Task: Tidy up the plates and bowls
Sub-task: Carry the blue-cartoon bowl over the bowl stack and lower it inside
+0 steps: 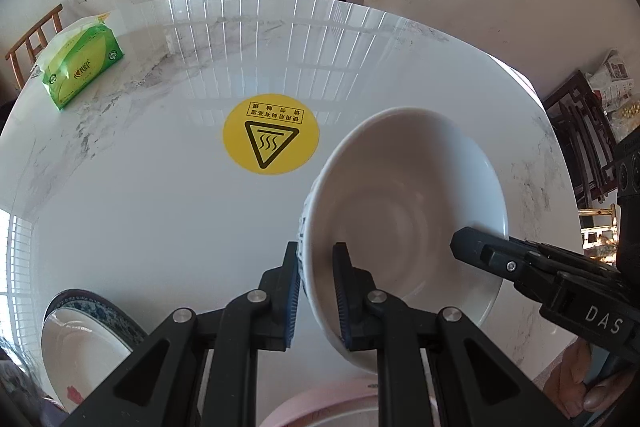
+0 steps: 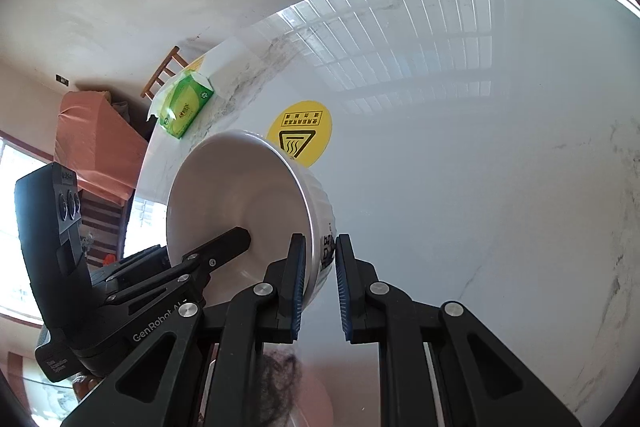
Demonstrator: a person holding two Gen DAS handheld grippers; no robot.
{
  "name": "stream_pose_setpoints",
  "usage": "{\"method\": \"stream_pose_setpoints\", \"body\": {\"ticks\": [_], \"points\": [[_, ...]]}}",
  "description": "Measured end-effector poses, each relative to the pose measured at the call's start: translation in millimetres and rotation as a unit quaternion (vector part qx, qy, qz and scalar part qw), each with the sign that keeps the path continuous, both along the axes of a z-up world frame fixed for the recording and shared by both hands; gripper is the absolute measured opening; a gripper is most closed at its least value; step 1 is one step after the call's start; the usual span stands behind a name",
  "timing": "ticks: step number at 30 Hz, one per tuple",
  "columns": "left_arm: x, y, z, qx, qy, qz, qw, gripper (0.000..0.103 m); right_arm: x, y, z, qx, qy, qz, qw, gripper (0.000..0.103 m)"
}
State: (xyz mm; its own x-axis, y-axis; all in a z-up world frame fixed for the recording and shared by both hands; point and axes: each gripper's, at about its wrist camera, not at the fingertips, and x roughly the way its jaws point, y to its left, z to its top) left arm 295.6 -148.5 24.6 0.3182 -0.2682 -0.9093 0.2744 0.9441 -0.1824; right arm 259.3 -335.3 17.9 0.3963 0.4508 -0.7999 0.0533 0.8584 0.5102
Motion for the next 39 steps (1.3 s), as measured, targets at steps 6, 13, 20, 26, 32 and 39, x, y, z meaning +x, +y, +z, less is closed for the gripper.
{"method": "stream_pose_setpoints", "body": {"ticks": [6,13,20,26,32,39], "points": [[-45.4,16.6,19.4,0.001,-0.023,-0.001,0.9997,0.016,-37.9,10.3,16.3,-0.001,-0.013,0.017,1.0,0.014],[-89.8,23.4,29.7,0.003,-0.037,-0.003,0.9993,0.017,-75.8,24.4,25.6,-0.007,-0.021,0.028,0.999,0.014],[-119.8,32.1,29.8,0.005,-0.045,-0.004,0.999,0.017,-101.2,35.6,24.4,-0.01,-0.025,0.033,0.999,0.014],[-138.0,38.7,26.6,0.006,-0.046,-0.006,0.9989,0.017,-116.1,41.3,20.4,-0.008,-0.023,0.035,0.999,0.015],[-150.4,43.4,22.3,0.006,-0.045,-0.009,0.9989,0.017,-130.7,46.0,17.5,-0.01,-0.021,0.036,0.999,0.014],[-160.2,46.1,21.1,0.009,-0.046,-0.012,0.9988,0.017,-136.6,51.0,15.7,-0.013,-0.021,0.036,0.999,0.014]]}}
